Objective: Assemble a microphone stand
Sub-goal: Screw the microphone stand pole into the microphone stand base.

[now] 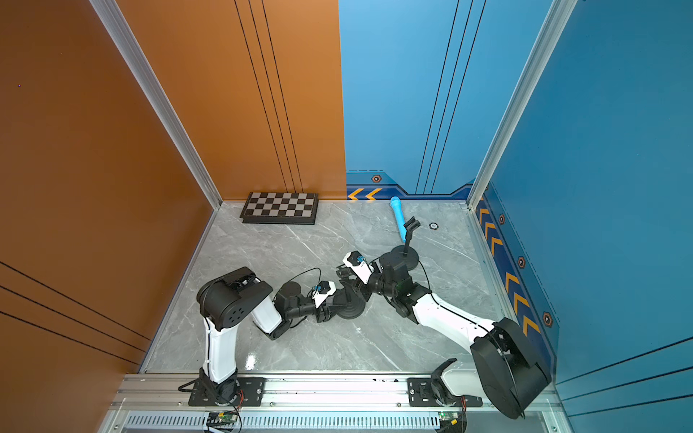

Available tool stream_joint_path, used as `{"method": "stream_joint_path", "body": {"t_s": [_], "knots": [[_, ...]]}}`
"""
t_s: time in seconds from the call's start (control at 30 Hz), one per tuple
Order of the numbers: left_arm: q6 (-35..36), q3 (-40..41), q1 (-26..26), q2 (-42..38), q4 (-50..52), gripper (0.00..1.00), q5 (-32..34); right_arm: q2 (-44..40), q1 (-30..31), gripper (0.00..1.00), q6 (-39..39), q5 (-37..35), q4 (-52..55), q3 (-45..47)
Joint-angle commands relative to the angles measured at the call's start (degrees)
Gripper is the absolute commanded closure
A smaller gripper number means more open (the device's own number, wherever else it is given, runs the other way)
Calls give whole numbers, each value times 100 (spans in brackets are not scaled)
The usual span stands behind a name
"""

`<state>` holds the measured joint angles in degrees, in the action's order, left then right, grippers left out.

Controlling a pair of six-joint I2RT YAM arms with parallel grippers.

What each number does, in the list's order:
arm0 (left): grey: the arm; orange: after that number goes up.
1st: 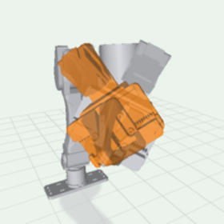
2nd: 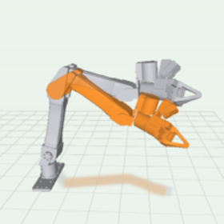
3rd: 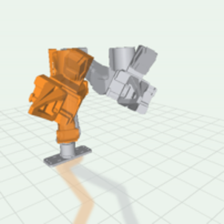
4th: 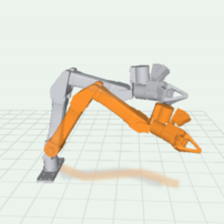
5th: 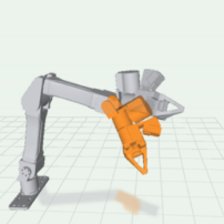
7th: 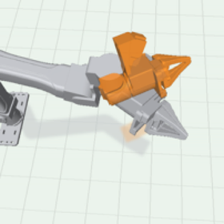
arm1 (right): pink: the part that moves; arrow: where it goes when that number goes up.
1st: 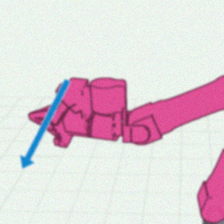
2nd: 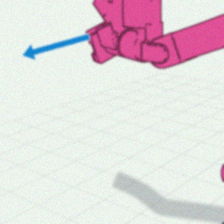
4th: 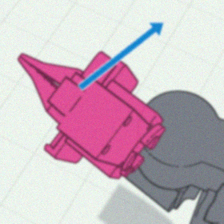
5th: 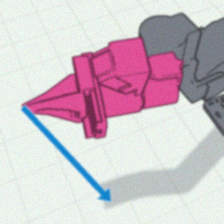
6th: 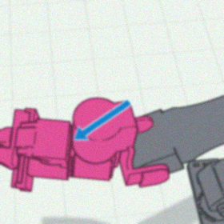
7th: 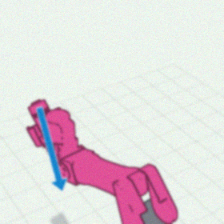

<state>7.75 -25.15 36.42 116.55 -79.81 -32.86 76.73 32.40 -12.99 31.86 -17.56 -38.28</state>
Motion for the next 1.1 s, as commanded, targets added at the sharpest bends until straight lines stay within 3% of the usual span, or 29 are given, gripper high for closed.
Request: {"method": "stream_joint_path", "body": {"t_s": [0.0,0.07,0.2,0.3,0.37,0.47,0.63,0.7,0.77,0.9,1.07], "knots": [[34,158,31,324,1065,39,-63,195,-85,57,-267,836,375,-335],[27,155,31,342,1064,39,-72,304,-100,64,-341,841,523,-487],[26,155,31,342,1066,39,-65,396,-101,90,-307,659,485,-504],[26,156,31,348,1073,39,-54,316,-18,100,-118,138,201,-258],[25,158,29,342,1082,39,-45,174,122,100,-32,-354,-92,24],[30,156,31,342,1082,39,-36,-127,477,100,288,-1648,-905,619],[39,135,46,381,1091,39,3,-267,1965,100,441,-5832,-1973,1202],[43,121,50,412,1091,39,24,-108,2315,100,759,-7039,-2303,1263],[43,128,58,408,1091,39,27,118,2423,100,1134,-7746,-2458,1282],[45,163,84,339,1095,39,34,692,2490,100,1121,-7830,-2947,1298],[30,255,91,32,1090,39,68,679,2485,100,896,-7318,-3071,1138]]}}
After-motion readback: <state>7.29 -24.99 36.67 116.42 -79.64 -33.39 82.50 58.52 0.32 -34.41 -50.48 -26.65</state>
